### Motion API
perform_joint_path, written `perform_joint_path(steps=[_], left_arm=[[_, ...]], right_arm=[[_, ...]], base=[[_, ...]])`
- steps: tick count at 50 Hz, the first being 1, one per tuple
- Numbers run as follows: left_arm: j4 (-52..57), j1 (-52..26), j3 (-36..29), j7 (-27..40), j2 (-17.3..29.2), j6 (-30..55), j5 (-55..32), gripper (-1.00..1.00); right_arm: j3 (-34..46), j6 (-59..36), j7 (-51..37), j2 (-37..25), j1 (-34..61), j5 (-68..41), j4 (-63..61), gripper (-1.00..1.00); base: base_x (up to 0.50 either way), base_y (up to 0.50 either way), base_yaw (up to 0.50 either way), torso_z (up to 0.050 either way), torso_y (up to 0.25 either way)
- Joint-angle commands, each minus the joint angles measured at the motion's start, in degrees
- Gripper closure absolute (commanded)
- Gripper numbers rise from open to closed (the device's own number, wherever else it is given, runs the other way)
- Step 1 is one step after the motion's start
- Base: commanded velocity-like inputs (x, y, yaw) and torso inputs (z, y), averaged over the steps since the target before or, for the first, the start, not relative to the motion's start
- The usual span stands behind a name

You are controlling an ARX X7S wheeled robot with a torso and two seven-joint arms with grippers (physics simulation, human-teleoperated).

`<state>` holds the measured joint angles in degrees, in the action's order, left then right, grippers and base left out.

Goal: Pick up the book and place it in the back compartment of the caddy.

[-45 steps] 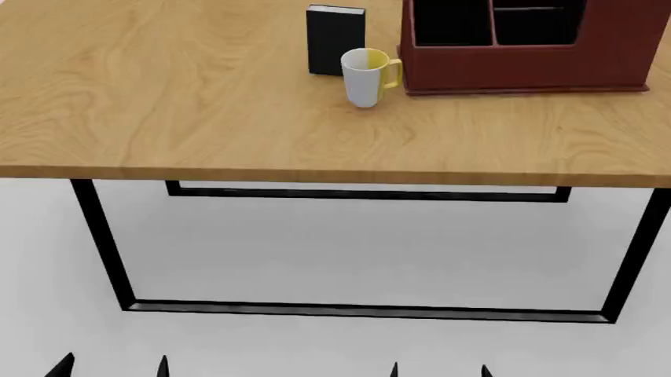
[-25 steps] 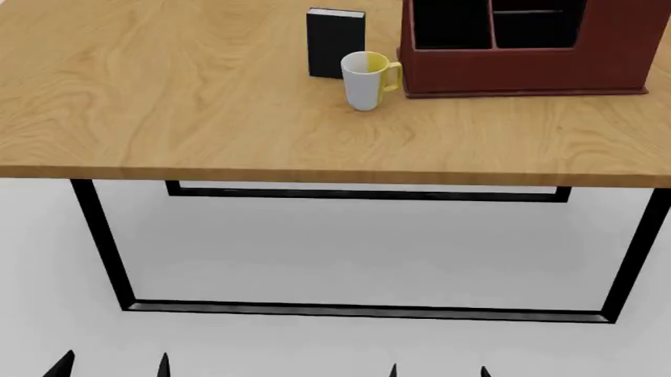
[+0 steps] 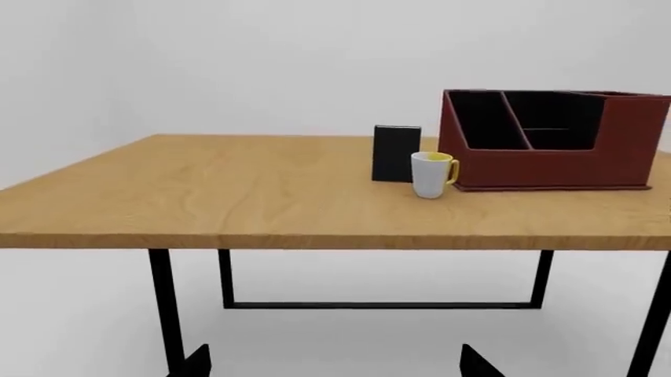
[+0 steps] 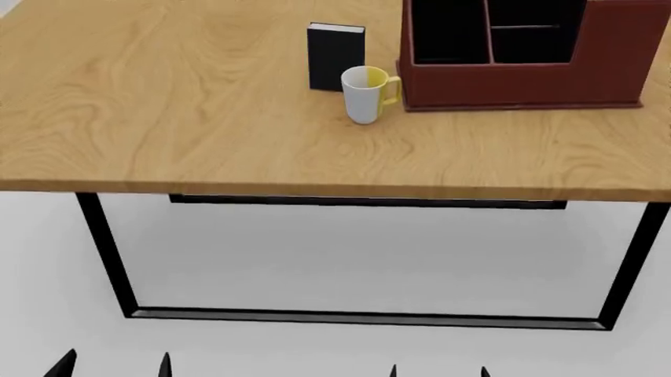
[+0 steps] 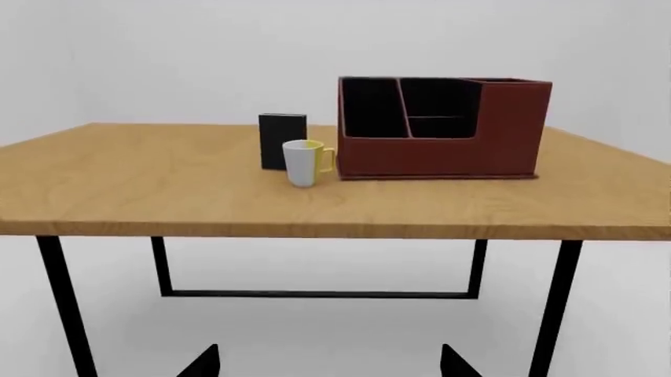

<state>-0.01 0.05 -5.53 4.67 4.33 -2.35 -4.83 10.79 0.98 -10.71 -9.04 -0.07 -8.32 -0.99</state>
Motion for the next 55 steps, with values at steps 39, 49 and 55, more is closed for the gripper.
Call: perform_joint_path(steps=[39, 49, 55], left_arm=[[12.92, -1.40, -1.70, 3.89, 5.97, 12.44, -3.37, -1.00], [18.02, -2.64, -0.76, 3.74, 8.32, 18.84, -5.13, -1.00], [21.93, -3.95, -0.19, 3.54, 9.95, 23.46, -6.46, -1.00]], right_arm=[[-1.90, -5.24, -4.03, -4.34, 2.21, -2.22, -9.07, -1.00], [-3.39, -9.71, -5.40, -6.18, 4.06, -3.02, -15.09, -1.00], [-5.75, -13.90, -6.91, -8.03, 6.96, -3.74, -19.89, -1.00]], base=[[0.00, 0.00, 0.00, 0.036, 0.000], [0.00, 0.00, 0.00, 0.000, 0.000], [0.00, 0.00, 0.00, 0.000, 0.000]])
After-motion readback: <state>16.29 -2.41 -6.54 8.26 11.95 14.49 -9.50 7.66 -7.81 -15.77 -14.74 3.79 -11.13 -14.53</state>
